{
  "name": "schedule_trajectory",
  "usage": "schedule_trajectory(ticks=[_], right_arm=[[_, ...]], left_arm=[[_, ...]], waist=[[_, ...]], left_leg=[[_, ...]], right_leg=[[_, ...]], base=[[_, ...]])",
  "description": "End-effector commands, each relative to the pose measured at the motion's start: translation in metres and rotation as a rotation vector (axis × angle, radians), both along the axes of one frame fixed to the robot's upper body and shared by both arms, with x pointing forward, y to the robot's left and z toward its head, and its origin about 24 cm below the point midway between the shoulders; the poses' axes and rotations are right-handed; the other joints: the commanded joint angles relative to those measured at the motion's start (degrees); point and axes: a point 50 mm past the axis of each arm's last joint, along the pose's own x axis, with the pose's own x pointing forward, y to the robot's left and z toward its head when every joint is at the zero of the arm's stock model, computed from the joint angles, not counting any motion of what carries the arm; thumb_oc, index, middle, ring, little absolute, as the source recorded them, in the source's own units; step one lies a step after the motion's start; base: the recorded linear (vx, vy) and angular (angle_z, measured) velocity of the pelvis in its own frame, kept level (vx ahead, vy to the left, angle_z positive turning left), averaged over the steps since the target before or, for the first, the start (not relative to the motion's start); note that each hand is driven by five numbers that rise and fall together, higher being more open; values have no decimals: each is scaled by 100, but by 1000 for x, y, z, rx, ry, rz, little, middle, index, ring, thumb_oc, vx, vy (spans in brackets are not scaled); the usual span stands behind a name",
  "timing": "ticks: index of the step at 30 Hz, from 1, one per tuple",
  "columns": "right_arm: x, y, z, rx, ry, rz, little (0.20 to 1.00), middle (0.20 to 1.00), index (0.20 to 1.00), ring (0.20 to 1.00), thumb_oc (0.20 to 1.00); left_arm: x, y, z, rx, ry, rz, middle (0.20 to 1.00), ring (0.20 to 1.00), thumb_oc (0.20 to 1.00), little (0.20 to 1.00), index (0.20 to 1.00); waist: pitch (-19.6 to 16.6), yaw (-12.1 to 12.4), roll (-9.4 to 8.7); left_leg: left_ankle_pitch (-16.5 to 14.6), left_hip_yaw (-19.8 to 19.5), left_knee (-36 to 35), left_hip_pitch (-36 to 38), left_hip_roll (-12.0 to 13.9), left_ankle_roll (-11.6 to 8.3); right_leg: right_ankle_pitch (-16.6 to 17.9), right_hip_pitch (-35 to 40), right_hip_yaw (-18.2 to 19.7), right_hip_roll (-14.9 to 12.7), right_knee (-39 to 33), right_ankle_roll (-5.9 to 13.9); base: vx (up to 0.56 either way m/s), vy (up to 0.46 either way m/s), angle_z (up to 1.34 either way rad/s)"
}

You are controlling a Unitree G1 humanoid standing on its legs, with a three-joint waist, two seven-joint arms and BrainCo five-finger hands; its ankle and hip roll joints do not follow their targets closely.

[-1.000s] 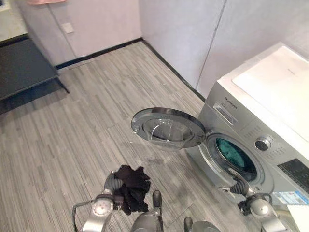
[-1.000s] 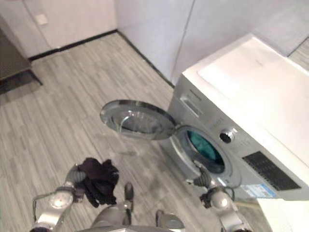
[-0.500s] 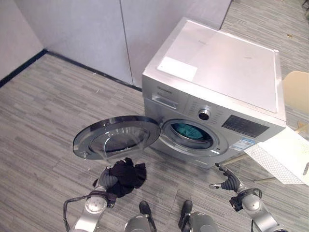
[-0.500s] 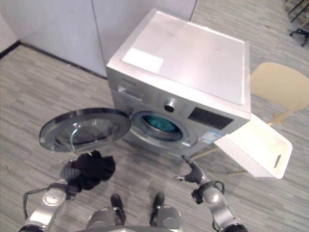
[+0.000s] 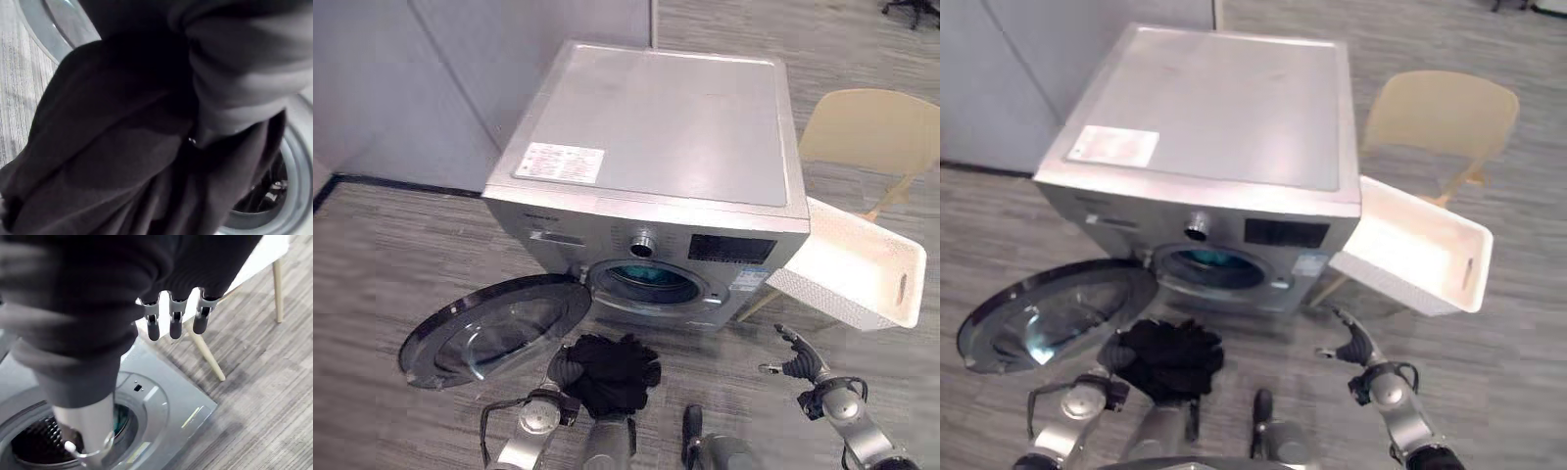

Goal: Grab the laundry basket,head to the washer,open it,put in the laundry and shut it.

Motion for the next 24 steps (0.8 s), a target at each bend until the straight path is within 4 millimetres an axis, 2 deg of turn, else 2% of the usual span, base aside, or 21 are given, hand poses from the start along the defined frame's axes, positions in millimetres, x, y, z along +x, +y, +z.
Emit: schedule_trajectory(ticks=[1, 4, 10, 11, 12, 14, 17, 18, 19, 22, 24], right_arm=[[10, 2, 14, 3, -85, 18, 1000, 1000, 1000, 1000, 1000], [17, 9, 14, 18, -93, 20, 1000, 1000, 1000, 1000, 1000], [38, 21, 24, 69, -163, -28, 1000, 1000, 1000, 1000, 1000], [43, 24, 28, 89, -188, -38, 1000, 1000, 1000, 1000, 1000], [47, 27, 31, 109, -210, -48, 1000, 1000, 1000, 1000, 1000], [55, 32, 41, 145, -264, -65, 1000, 1000, 1000, 1000, 1000], [80, 43, 79, 206, -447, -84, 1000, 1000, 1000, 1000, 1000], [84, 45, 85, 210, -473, -82, 1000, 1000, 1000, 1000, 1000], [84, 45, 86, 210, -475, -82, 1000, 1000, 1000, 1000, 1000], [93, 49, 102, 221, -538, -70, 1000, 1000, 1000, 1000, 1000], [95, 52, 109, 230, -569, -39, 1000, 1000, 1000, 1000, 1000]], left_arm=[[17, 5, 23, 13, -136, -5, 200, 200, 200, 200, 200], [23, 12, 28, 33, -154, 29, 200, 200, 200, 200, 200], [51, 12, 46, -33, -260, 145, 200, 200, 200, 200, 200], [56, 10, 50, -55, -286, 166, 200, 200, 200, 200, 200], [60, 8, 54, -76, -305, 176, 200, 200, 200, 200, 200], [71, 4, 67, -121, -367, 203, 200, 200, 200, 200, 200], [112, -10, 127, -302, -609, 310, 200, 200, 200, 200, 200], [120, -12, 138, -338, -647, 332, 200, 200, 200, 200, 200], [121, -12, 139, -339, -649, 332, 200, 200, 200, 200, 200], [148, -18, 194, -467, -806, 368, 200, 200, 200, 200, 200], [162, -12, 243, -474, -950, 375, 200, 200, 200, 200, 200]], waist=[[60, 43, -47], [215, -12, -104], [694, -85, -137], [754, -110, -122], [832, -133, -113], [906, -166, -67], [1100, -272, 80], [1090, -289, 116], [1066, -293, 129], [1065, -404, 198], [1100, -495, 232]], left_leg=[[-215, 208, 254, 253, 43, -90], [-382, 496, 506, 152, 81, 101], [-813, 876, 1598, -691, 159, 343], [-896, 908, 1816, -882, 186, 394], [-1122, 891, 2095, -1020, 206, 387], [-1270, 919, 2561, -1514, 302, 455], [-1605, 826, 4078, -3281, 494, 591], [-1656, 777, 4255, -3542, 514, 617], [-1671, 764, 4296, -3605, 518, 618], [-1843, 653, 4754, -4232, 554, 673], [-1953, 595, 4972, -4508, 578, 699]], right_leg=[[-532, -52, 25, -56, 353, 550], [-547, -602, 376, -139, 1013, 593], [-634, -1726, 652, -165, 2028, 510], [-683, -1950, 663, -168, 2227, 481], [-877, -2082, 689, -155, 2451, 481], [-1022, -2563, 664, -142, 2839, 427], [-1359, -4296, 625, -111, 4213, 264], [-1433, -4577, 586, -110, 4414, 254], [-1448, -4632, 576, -109, 4448, 252], [-1635, -5314, 578, -105, 4968, 216], [-1755, -5639, 622, -104, 5230, 175]], base=[[38, 250, -86], [-57, 199, -56], [-126, 47, -49], [-16, -9, -3], [-26, -15, -13], [-90, -39, -22], [-165, -69, -14], [-56, -32, -10], [0, 0, 0], [-1, -13, 1], [8, -10, -4]])
